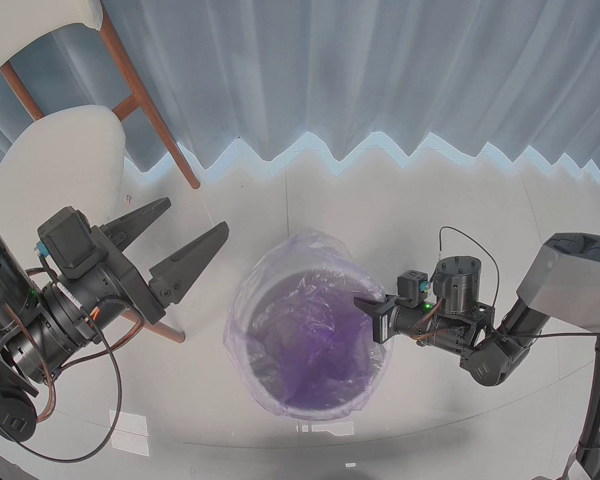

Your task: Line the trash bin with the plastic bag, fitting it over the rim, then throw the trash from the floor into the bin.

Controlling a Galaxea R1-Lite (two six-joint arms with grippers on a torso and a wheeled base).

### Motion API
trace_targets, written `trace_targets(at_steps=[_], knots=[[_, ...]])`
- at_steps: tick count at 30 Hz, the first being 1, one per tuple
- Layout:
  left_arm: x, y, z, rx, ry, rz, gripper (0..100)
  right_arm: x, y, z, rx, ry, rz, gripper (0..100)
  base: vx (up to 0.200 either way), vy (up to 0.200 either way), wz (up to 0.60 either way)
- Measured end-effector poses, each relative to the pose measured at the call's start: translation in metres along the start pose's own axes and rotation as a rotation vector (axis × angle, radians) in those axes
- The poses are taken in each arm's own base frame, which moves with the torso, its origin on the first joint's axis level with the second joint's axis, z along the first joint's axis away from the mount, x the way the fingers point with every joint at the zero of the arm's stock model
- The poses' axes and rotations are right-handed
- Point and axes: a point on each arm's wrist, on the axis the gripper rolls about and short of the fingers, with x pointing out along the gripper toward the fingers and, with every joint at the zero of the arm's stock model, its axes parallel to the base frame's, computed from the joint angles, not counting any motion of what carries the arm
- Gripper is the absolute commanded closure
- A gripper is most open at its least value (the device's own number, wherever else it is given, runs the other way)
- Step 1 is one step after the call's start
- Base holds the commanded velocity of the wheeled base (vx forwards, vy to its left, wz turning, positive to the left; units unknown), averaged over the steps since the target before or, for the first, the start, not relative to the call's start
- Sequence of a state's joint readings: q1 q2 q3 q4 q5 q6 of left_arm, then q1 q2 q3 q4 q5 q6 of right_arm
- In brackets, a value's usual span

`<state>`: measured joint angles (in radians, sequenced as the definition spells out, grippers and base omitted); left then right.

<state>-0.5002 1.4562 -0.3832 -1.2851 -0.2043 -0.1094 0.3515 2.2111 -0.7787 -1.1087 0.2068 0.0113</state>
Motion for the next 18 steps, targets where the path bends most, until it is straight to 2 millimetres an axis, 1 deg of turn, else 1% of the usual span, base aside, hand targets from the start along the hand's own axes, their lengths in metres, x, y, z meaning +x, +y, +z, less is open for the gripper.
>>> trace_targets(at_steps=[5,9,12,18], knots=[[0.0,0.0,-0.001,-0.003,0.005,-0.006,0,-0.003,-0.012,-0.006,-0.181,-0.014,0.137,100,0.0,0.0,0.0],[-0.001,-0.001,-0.002,-0.004,0.01,-0.01,0,-0.003,-0.02,-0.013,-0.301,-0.011,0.15,100,0.0,0.0,0.0],[-0.001,-0.001,-0.003,-0.007,0.015,-0.013,0,0.001,-0.022,-0.021,-0.334,0.011,0.162,100,0.0,0.0,0.0],[-0.001,-0.002,-0.005,-0.009,0.023,-0.016,0,0.012,-0.025,-0.035,-0.341,0.027,0.169,100,0.0,0.0,0.0]])
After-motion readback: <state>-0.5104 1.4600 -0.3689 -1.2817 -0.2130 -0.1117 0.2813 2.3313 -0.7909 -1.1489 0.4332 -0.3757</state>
